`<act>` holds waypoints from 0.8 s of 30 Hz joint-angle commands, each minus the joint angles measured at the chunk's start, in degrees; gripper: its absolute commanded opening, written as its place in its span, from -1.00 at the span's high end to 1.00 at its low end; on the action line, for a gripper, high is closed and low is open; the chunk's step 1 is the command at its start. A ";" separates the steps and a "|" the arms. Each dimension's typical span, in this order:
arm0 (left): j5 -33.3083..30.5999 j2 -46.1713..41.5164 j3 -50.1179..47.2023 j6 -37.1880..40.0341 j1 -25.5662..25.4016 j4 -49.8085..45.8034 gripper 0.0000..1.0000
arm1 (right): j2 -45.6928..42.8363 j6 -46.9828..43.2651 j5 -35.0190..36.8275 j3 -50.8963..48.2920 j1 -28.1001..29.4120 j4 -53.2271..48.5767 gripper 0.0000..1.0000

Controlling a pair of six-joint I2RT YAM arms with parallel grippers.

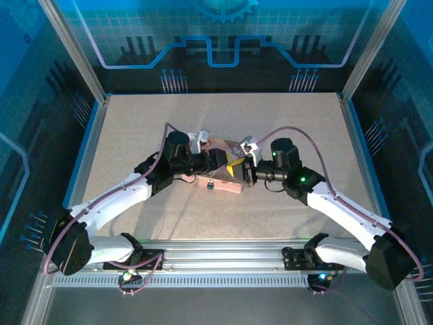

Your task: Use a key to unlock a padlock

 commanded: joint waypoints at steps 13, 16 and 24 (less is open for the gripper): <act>-1.56 0.11 1.27 -0.15 -0.45 -1.17 0.79 | -0.88 -1.33 -0.53 1.70 0.90 -0.19 0.97; -2.14 -0.33 1.21 0.46 -0.45 -1.44 1.00 | -1.24 -1.11 -0.98 1.43 0.90 -0.40 0.91; -2.04 -2.77 0.09 3.14 -0.51 1.63 1.00 | -2.68 6.11 -7.99 -1.91 -2.79 6.55 0.45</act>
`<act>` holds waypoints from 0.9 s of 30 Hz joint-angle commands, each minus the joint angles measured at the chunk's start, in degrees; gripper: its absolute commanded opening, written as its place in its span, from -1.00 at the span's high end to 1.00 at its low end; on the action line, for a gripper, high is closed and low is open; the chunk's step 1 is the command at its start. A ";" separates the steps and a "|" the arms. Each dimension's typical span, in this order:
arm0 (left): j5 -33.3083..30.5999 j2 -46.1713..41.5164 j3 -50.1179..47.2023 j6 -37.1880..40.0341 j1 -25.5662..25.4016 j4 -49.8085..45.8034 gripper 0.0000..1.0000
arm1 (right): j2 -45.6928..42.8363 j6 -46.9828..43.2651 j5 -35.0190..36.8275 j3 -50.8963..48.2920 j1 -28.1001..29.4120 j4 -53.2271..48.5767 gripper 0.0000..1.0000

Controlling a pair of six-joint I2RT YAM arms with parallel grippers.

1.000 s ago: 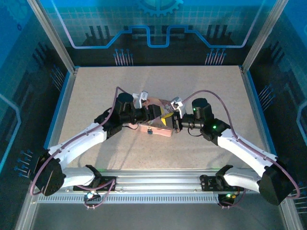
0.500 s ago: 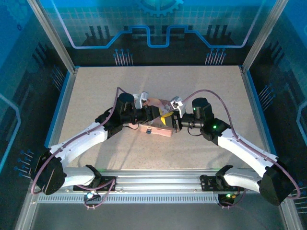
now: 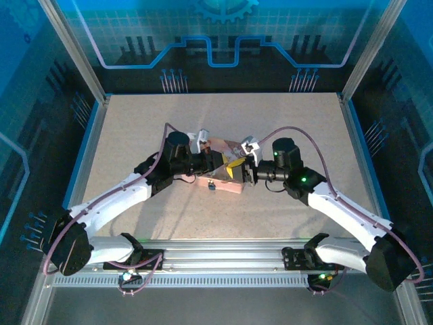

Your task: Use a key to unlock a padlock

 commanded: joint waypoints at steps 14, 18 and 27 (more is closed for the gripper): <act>1.80 -5.28 -2.19 4.35 -0.21 8.55 1.00 | -1.97 16.47 -13.78 -3.97 -4.72 19.12 0.09; 1.98 -5.64 -2.76 4.09 -0.21 9.58 1.00 | -0.57 17.13 -13.63 -3.15 -4.61 18.88 0.09; 1.90 -6.08 -2.97 4.09 -0.23 9.56 1.00 | 2.52 17.13 -13.69 -1.35 -3.12 18.60 0.11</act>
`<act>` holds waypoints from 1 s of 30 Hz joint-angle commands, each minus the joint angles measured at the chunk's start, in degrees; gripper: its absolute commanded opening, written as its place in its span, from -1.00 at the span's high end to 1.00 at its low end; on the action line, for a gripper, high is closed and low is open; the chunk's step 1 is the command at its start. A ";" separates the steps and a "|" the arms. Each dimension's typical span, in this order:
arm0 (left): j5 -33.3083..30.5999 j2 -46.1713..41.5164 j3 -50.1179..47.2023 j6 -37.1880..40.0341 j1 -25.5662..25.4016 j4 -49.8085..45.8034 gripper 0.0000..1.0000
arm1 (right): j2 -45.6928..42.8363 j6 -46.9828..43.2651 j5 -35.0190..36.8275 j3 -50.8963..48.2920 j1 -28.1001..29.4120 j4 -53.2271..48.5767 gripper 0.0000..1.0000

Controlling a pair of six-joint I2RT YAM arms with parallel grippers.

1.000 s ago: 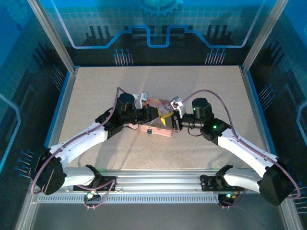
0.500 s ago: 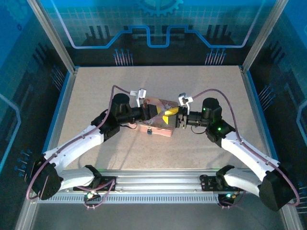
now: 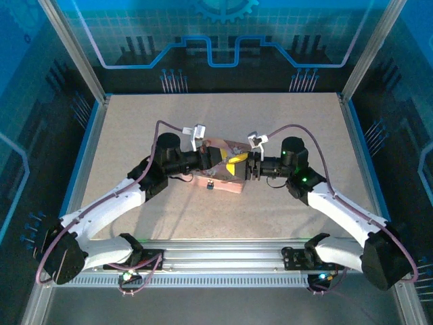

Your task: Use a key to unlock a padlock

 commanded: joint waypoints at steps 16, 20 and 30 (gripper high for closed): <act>0.14 -1.56 -1.05 1.40 -0.20 0.80 1.00 | 1.78 0.93 -1.63 3.46 1.68 2.58 0.33; -0.25 -1.61 -1.06 1.31 -0.15 0.74 1.00 | 1.96 0.75 -1.65 3.38 1.68 2.25 0.38; -1.65 -2.41 -1.90 1.12 -0.16 0.96 1.00 | 1.96 -0.09 -0.61 3.28 1.75 0.03 0.57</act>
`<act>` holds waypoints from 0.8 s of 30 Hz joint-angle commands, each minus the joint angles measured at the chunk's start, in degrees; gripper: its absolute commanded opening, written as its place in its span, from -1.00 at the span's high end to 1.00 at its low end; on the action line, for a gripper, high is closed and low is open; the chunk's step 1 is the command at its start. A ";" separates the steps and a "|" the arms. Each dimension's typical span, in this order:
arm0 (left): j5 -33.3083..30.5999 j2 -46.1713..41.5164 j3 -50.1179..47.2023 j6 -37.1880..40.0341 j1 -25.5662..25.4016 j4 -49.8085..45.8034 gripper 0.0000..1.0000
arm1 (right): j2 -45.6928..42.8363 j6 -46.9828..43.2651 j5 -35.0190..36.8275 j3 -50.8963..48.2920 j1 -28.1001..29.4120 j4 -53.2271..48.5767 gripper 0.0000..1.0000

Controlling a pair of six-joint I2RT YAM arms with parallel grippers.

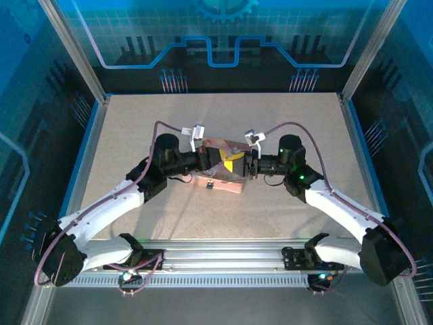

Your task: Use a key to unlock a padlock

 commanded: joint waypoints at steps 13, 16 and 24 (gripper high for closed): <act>-2.46 -2.43 -2.00 1.51 -0.18 0.48 1.00 | -1.01 -1.74 1.87 1.75 -0.12 -3.45 0.94; -2.86 -2.75 -2.05 1.95 -0.20 -0.06 0.91 | -1.64 -2.64 2.92 1.96 -0.51 -4.78 0.97; -4.93 -4.32 -1.74 4.86 -0.16 -5.10 0.20 | -1.45 -9.20 6.02 5.10 -0.55 -19.06 0.98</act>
